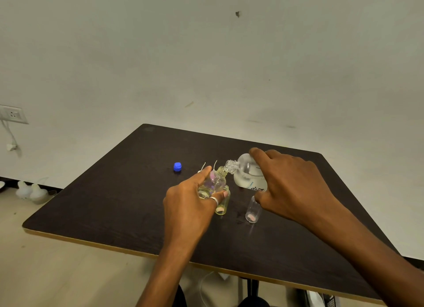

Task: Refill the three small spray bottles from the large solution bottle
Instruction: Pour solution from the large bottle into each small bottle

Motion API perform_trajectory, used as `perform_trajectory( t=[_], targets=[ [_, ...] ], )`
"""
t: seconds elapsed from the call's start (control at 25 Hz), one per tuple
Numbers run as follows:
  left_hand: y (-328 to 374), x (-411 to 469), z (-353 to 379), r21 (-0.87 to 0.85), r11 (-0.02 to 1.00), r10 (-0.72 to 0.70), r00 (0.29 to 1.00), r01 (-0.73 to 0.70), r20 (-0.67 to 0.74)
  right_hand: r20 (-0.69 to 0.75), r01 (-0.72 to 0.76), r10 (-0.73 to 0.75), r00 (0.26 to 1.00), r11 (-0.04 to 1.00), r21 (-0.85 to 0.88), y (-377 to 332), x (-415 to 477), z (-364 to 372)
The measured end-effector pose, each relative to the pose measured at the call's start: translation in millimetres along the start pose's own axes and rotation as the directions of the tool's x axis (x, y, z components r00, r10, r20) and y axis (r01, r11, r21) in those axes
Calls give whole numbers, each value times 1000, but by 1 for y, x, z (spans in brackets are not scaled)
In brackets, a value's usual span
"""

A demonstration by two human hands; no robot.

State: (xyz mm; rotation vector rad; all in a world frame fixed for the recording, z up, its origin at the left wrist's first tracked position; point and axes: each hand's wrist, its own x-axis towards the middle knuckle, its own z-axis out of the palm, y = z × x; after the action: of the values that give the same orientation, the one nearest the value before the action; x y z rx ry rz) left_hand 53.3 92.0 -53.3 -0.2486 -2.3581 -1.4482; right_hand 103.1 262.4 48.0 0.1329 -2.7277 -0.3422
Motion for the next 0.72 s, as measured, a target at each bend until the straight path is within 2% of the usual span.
perform_trajectory(
  t=[0.72],
  targets=[
    [-2,0,0,-14,1000,11,1000,-11,-14,-9,6,-7,1000,1000,-18,0,0,0]
  ],
)
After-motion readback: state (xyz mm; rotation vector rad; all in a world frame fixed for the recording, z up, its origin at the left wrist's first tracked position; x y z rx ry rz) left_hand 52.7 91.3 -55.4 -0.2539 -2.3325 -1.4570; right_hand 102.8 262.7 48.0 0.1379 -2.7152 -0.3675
